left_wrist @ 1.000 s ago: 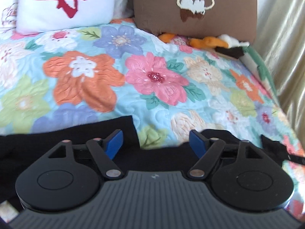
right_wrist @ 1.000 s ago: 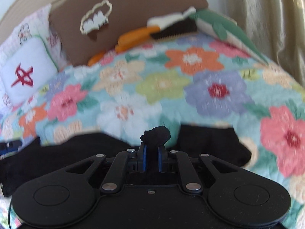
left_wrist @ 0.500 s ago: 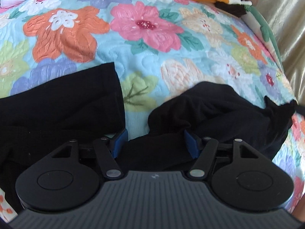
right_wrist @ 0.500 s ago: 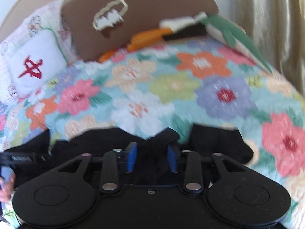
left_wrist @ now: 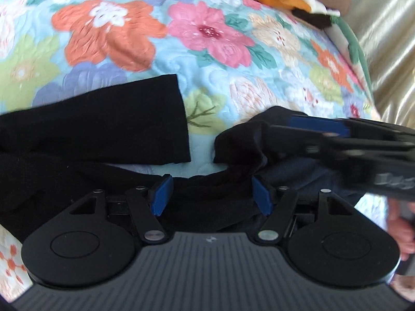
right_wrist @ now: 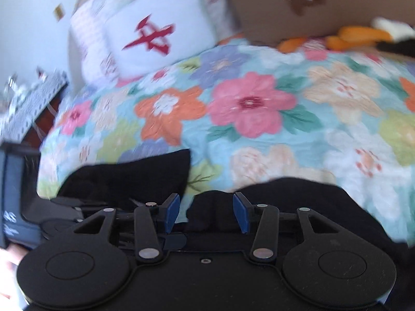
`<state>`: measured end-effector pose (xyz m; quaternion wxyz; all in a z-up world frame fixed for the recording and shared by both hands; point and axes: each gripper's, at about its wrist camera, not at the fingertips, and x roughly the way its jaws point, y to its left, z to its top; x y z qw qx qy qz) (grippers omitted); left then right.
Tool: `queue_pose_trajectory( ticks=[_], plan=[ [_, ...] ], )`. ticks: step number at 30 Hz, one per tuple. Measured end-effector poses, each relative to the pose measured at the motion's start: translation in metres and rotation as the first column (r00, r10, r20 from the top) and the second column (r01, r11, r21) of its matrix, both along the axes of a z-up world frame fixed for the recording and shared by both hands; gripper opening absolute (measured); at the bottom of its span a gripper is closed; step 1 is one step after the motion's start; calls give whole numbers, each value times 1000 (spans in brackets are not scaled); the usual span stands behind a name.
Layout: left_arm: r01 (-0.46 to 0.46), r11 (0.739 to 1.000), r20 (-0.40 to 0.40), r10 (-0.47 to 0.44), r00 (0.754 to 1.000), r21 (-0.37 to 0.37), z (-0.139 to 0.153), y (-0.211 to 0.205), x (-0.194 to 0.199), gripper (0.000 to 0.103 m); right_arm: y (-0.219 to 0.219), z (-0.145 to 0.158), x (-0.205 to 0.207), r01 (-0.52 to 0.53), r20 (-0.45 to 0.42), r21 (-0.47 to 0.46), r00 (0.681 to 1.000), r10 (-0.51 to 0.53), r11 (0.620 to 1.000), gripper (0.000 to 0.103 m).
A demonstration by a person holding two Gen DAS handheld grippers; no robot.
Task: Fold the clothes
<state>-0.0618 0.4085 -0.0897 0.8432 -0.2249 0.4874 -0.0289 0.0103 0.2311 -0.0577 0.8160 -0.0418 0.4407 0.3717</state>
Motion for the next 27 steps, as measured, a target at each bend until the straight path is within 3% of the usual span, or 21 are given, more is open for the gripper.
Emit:
queue_pose_trajectory(
  ticks=[2,4,6,8,9,10,15,19,23,25,26,27],
  plan=[
    [11,1000,-2,-11,1000,16,1,-2,1,66,13,-10,6,10,-22,-43,1000,-11,999,57],
    [33,998,-5,-33,999,52,2,-7,1,66,22,-26,17,6,-140,-107,990,-21,994,65],
    [78,992,-1,-78,997,104,5,-15,1,67,24,-41,24,8,-265,-106,964,-36,994,67],
    [116,981,5,-118,993,157,9,-22,-2,67,22,-43,20,4,-224,-101,974,-27,995,52],
    [119,978,15,-123,992,171,11,-24,-3,67,20,-44,18,2,-198,-100,980,-22,995,22],
    [120,976,25,-127,992,183,13,-25,-5,67,17,-43,17,8,-174,-97,984,-25,995,10],
    [60,982,148,-87,985,181,30,-20,-11,69,-16,-10,15,85,-90,121,993,-74,989,8],
    [27,986,321,-80,944,166,52,-21,-21,76,-28,24,9,77,-6,251,997,-78,965,8],
    [21,979,445,-113,888,205,67,-31,-30,93,-32,45,-1,28,38,365,998,-45,931,8],
    [16,974,498,-130,857,226,74,-36,-33,93,-30,50,-8,-6,53,402,998,-17,916,8],
    [13,969,498,-137,856,245,73,-38,-31,93,-29,51,-11,-16,58,409,998,-9,912,8],
    [4,967,493,-133,860,255,72,-40,-28,84,-29,50,-13,-18,52,417,999,-4,909,8]
  ],
)
